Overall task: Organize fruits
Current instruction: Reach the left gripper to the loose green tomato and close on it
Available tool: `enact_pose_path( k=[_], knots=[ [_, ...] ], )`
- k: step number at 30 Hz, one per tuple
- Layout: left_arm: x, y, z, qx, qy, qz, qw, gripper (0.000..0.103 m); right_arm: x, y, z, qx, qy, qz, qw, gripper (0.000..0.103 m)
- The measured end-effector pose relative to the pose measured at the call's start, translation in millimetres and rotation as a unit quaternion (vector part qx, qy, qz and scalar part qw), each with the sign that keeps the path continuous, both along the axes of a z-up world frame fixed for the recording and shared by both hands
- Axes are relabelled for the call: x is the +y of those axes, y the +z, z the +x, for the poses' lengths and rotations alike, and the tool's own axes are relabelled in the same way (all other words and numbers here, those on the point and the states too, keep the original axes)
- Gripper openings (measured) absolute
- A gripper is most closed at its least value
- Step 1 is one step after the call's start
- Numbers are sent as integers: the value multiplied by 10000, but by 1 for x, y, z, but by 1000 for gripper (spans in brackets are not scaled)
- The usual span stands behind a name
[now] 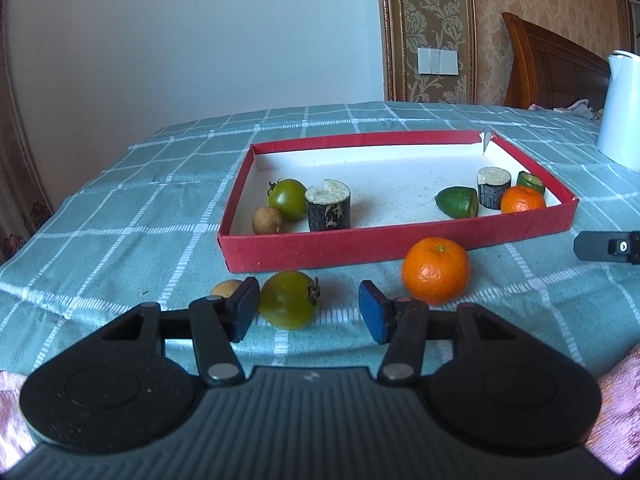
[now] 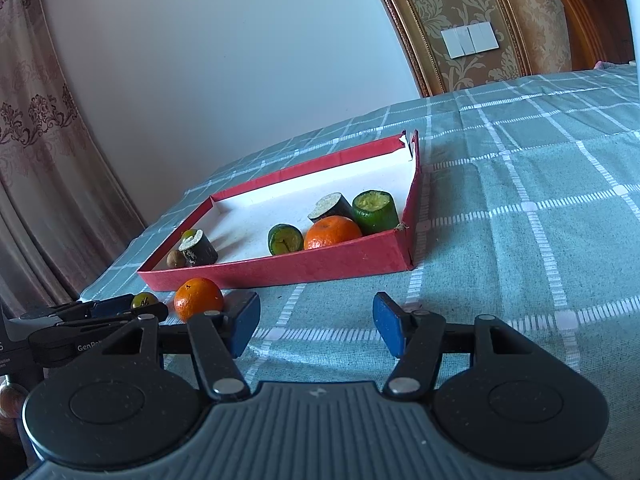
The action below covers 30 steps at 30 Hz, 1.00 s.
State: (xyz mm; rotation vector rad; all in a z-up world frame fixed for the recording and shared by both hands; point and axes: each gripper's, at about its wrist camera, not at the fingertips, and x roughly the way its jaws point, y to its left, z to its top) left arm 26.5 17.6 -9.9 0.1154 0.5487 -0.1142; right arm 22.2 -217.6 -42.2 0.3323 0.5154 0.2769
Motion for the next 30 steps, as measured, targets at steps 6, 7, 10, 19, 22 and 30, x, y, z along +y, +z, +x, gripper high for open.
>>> enact_pose_path(
  k=[6,7,10,19,22,30],
  knots=[
    [6,-2,-5,152,316,-229,9991,50,0,-1,1,-3,-17,15,10000,62],
    [7,-4,-7,164,342,-234,9990,49,-1,-1,1,-3,-15,15,10000,62],
    [12,-10,-9,242,292,-398,9985,49,0,-1,0,0,-12,13,10000,62],
    [9,-7,0,286,371,-422,9980,41,-1,-1,0,-5,-17,39,10000,62],
    [9,-7,1,269,411,-434,9979,32,-1,-1,1,9,-16,34,10000,62],
    [8,-7,2,230,420,-379,9981,31,7,0,2,135,-133,-300,9994,78]
  ],
)
